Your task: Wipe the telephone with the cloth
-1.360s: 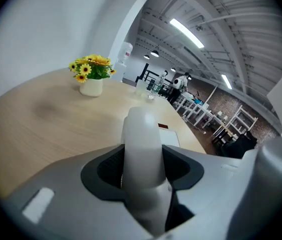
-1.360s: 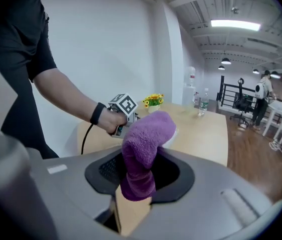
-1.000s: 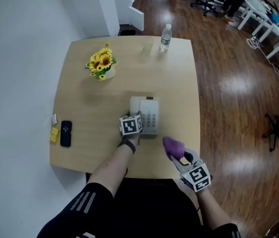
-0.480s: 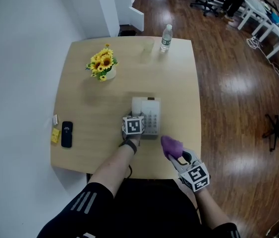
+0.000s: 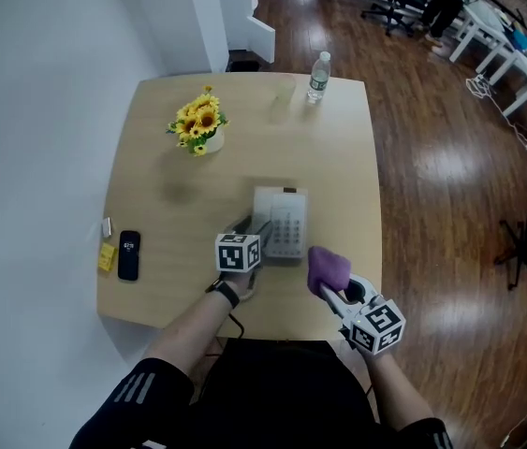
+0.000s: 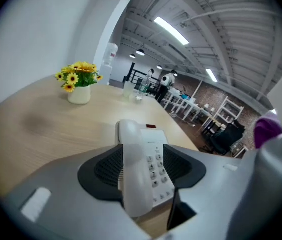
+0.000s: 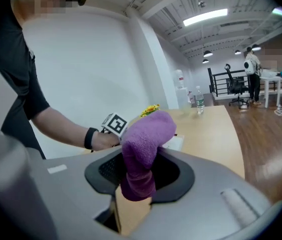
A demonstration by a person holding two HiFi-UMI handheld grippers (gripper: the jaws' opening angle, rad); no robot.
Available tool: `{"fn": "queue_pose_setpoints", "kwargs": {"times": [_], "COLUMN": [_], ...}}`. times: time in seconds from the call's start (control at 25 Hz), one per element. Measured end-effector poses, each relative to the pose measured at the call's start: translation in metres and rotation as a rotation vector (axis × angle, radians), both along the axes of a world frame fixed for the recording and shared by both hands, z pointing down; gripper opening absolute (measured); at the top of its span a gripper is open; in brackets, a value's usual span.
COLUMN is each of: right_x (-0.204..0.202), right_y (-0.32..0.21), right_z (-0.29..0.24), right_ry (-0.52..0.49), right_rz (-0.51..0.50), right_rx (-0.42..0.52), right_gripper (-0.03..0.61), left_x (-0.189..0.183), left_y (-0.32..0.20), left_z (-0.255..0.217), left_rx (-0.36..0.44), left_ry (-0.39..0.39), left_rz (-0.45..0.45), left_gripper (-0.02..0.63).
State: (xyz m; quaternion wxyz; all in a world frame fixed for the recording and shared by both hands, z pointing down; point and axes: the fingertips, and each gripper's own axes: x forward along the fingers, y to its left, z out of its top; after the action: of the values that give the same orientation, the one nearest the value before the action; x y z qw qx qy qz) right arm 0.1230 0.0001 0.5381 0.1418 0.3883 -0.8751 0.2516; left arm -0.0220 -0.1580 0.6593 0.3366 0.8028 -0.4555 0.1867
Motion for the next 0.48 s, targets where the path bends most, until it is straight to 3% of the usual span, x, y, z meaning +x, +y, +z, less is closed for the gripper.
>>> {"fn": "queue_pose_setpoints", "kwargs": {"times": [0.12,0.2,0.32,0.48], "right_x": [-0.005,-0.013,-0.029,-0.057], "right_y": [-0.006,-0.007,-0.010,-0.008], "right_z": [-0.010,-0.016,-0.017,-0.007], "right_ry": [-0.090,-0.136,-0.149,-0.108], "right_rz": [0.019,0.016,0.011,-0.007], "right_rx": [-0.008,0.000,0.005,-0.003], "right_gripper": [0.135,0.135,0.135,0.135], "left_x": [0.002,-0.001,-0.014,-0.031], "left_y": [0.029,0.052,0.083,0.123], "left_z": [-0.030,-0.051,-0.072,-0.079], "left_rx": [0.045,0.089,0.165,0.169], "left_ry": [0.143,0.188,0.161,0.163], "left_rz": [0.130,0.225,0.340,0.388], "left_gripper": [0.235,0.235,0.219,0.218]}}
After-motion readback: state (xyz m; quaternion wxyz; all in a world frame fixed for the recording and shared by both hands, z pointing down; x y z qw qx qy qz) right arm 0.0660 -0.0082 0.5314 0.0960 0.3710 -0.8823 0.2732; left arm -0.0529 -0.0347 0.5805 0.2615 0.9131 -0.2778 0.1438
